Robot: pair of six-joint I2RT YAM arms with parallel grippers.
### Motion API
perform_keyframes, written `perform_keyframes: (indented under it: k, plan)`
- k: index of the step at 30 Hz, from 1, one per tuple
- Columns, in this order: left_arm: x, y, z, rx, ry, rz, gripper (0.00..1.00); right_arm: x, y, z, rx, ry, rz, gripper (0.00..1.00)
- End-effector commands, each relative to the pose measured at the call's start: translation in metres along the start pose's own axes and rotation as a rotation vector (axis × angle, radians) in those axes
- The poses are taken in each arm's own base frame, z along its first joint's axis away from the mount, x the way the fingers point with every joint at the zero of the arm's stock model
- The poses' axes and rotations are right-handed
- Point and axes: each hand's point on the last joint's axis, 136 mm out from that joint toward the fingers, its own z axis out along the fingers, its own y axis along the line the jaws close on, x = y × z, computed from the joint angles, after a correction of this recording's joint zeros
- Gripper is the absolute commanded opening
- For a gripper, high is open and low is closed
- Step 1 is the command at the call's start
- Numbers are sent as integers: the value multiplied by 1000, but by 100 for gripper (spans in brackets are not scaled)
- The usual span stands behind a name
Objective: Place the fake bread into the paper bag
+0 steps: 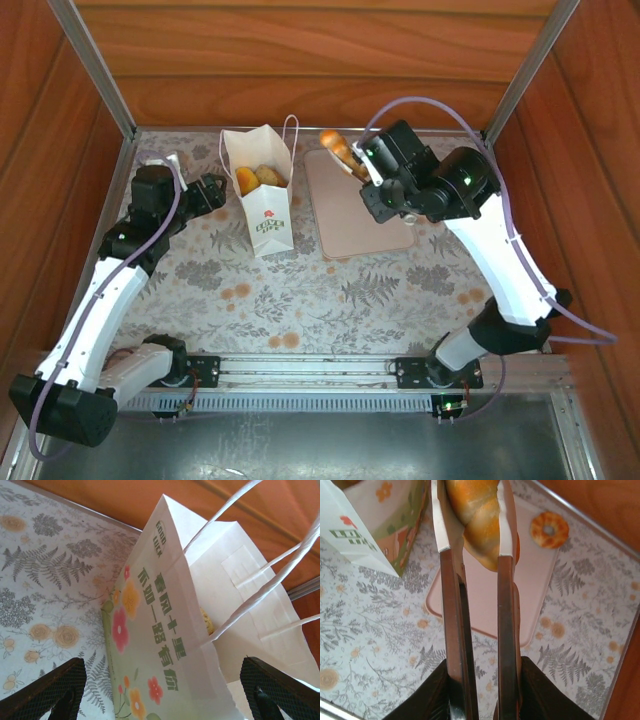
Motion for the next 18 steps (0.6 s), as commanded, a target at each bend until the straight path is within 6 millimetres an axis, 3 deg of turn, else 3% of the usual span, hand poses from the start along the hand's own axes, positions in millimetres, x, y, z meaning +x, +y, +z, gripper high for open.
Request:
perform_keyframes:
  k: [1,8,14,18]
  plan:
    - [-6,-9,4,8,14,43,85,-17,-3,-8,60,-47,-20,26]
    - [-14,-27,32,22,60,99,82,-71,14,-18,48,-220,-54,25]
    - [-24,-13,55,-81,45,139,77,-114,40,-26,-32,-388,-55,24]
    - [-20,-4,63,-119,55,141,74,-134,68,-14,-123,-438,-59,23]
